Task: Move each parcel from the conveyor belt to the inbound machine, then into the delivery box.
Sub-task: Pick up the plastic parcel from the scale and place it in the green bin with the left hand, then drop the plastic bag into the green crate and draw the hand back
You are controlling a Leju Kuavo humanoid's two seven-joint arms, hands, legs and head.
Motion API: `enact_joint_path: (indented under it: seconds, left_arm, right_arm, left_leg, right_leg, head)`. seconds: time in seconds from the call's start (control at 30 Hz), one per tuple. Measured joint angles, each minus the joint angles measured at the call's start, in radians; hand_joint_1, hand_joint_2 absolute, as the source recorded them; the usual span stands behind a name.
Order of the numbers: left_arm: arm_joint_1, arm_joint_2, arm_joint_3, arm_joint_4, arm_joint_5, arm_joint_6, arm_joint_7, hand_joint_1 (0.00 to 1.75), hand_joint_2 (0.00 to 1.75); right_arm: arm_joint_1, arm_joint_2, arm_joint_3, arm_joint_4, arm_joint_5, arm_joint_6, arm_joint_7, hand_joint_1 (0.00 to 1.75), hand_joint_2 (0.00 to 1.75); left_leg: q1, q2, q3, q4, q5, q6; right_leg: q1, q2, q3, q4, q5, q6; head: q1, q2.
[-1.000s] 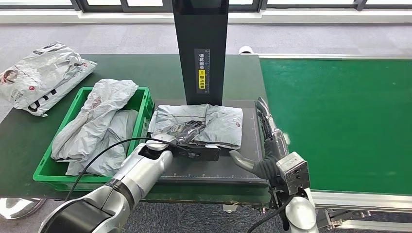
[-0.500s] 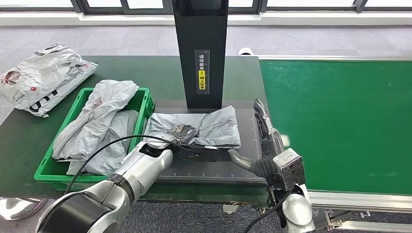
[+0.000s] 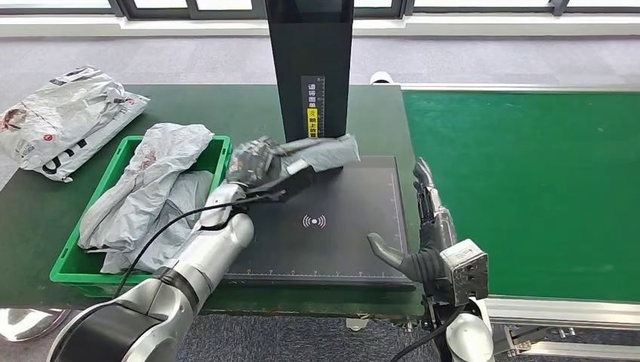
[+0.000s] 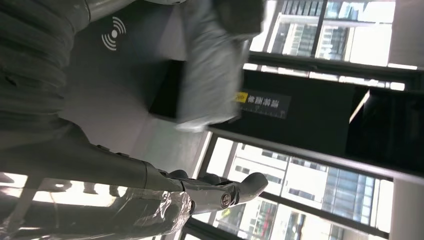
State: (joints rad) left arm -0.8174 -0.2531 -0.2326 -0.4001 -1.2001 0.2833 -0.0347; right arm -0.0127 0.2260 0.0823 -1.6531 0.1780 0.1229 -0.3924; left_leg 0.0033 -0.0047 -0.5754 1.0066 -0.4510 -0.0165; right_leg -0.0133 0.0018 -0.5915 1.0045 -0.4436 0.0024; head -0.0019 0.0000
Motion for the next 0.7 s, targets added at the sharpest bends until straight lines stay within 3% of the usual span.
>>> enact_joint_path:
  seconds: [0.03, 0.1, 0.17, 0.37, 0.5, 0.6, 0.7]
  left_arm:
    - [0.008, 0.008, 0.035, -0.049, 0.056, 0.093, -0.021, 1.75, 1.75]
    - [0.075, 0.029, 0.128, -0.272, 0.153, 0.285, -0.061, 1.75, 1.75]
    - [0.159, 0.043, 0.202, -0.526, 0.177, 0.389, -0.084, 1.75, 1.75]
    - [0.274, 0.037, 0.295, -0.920, 0.129, 0.417, -0.141, 1.75, 1.75]
    - [0.309, 0.021, 0.339, -1.057, 0.104, 0.417, -0.191, 1.75, 1.75]
    - [0.323, -0.015, 0.408, -1.152, 0.042, 0.417, -0.274, 1.75, 1.75]
    - [0.327, -0.044, 0.472, -1.227, 0.004, 0.417, -0.305, 1.75, 1.75]
  right_arm:
    - [0.011, 0.000, -0.004, -0.013, -0.002, -0.010, 0.003, 0.00, 1.75]
    - [0.039, 0.000, -0.009, -0.037, -0.004, -0.039, 0.003, 0.00, 1.75]
    - [0.059, 0.000, -0.011, -0.047, -0.005, -0.060, -0.004, 0.00, 1.75]
    - [0.077, -0.002, -0.011, -0.048, -0.005, -0.074, -0.026, 0.00, 1.75]
    - [0.080, -0.004, -0.011, -0.048, -0.006, -0.075, -0.031, 0.00, 1.75]
    - [0.086, -0.008, -0.011, -0.046, -0.013, -0.078, -0.035, 0.00, 1.75]
    - [0.091, -0.011, -0.011, -0.044, -0.016, -0.081, -0.035, 0.00, 1.75]
  left_leg:
    - [0.000, 0.000, 0.000, 0.000, 0.000, 0.000]
    - [0.000, 0.001, -0.001, 0.000, 0.000, -0.001]
    - [0.000, 0.002, -0.002, 0.000, -0.001, -0.001]
    - [0.000, 0.002, -0.006, 0.000, -0.001, -0.001]
    - [0.000, 0.002, -0.006, 0.000, -0.001, -0.001]
    - [0.000, 0.002, -0.006, 0.000, -0.001, -0.001]
    - [0.000, 0.002, -0.006, 0.000, -0.001, -0.001]
  right_leg:
    - [0.000, 0.000, -0.001, 0.000, 0.000, 0.000]
    - [0.001, 0.002, -0.002, 0.000, 0.000, -0.001]
    - [0.001, 0.003, -0.003, 0.000, -0.001, -0.001]
    - [0.002, 0.002, -0.007, 0.000, -0.001, -0.001]
    - [0.002, 0.002, -0.007, 0.000, -0.001, -0.002]
    - [0.001, 0.002, -0.007, 0.000, -0.001, -0.002]
    - [0.001, 0.002, -0.007, 0.000, -0.001, -0.002]
  head:
    - [0.000, 0.000]
    - [0.000, 0.000]
    - [0.000, 0.000]
    - [0.000, 0.000]
    - [0.000, 0.000]
    - [0.000, 0.000]
    - [0.000, 0.000]
